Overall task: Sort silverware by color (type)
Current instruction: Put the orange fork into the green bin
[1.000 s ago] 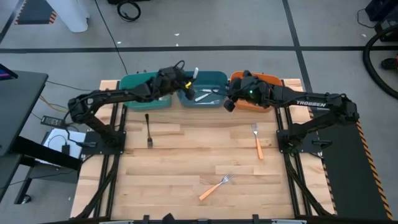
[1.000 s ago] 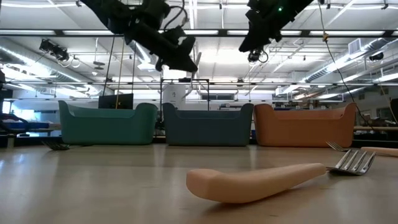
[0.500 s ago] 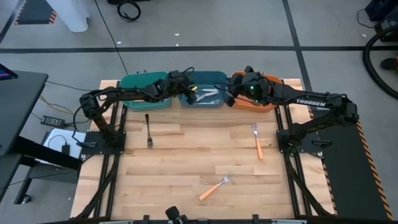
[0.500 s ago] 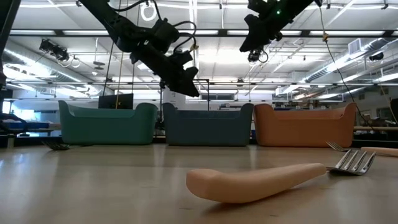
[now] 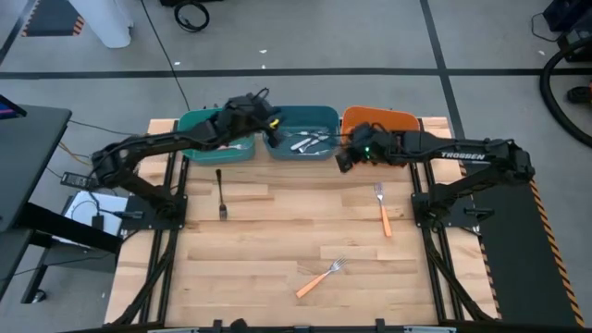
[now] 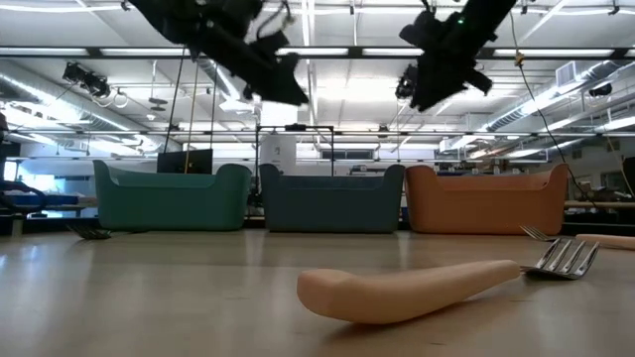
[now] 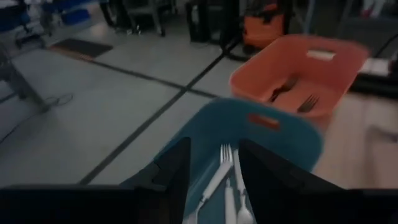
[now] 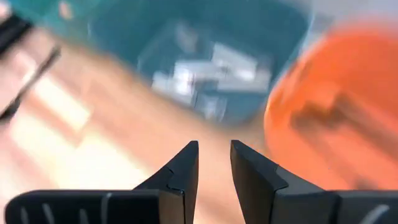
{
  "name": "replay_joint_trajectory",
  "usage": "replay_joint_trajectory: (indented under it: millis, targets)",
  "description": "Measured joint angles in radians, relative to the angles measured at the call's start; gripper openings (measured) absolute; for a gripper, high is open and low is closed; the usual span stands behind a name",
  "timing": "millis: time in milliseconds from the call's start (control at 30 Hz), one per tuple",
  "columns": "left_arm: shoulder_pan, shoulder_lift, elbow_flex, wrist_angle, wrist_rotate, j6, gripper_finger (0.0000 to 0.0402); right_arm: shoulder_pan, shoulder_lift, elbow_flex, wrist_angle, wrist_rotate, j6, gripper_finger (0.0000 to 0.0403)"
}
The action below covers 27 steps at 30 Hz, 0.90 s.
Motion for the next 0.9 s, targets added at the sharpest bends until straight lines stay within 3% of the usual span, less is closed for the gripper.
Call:
replay_joint_trajectory:
  millis: [167, 367, 667, 900]
  targets:
    - [-0.009, -0.13, 0.0, -0.06, 0.038, 0.0, 0.0145, 0.059, 0.0, 0.0, -0.242, -0.219, 0.272, 0.0101]
    - [-0.012, -0.241, 0.0, -0.084, 0.04, 0.002, 0.0146, 0.177, 0.003, -0.049, -0.434, -0.304, 0.479, 0.0101]
    - [-0.019, -0.302, 0.0, -0.247, 0.042, 0.0, 0.0146, 0.282, 0.005, -0.242, -0.324, -0.424, 0.817, 0.0101]
    - [-0.041, -0.302, 0.0, -0.365, 0.042, -0.009, 0.0146, 0.297, 0.005, -0.339, -0.273, -0.398, 0.886, 0.0101]
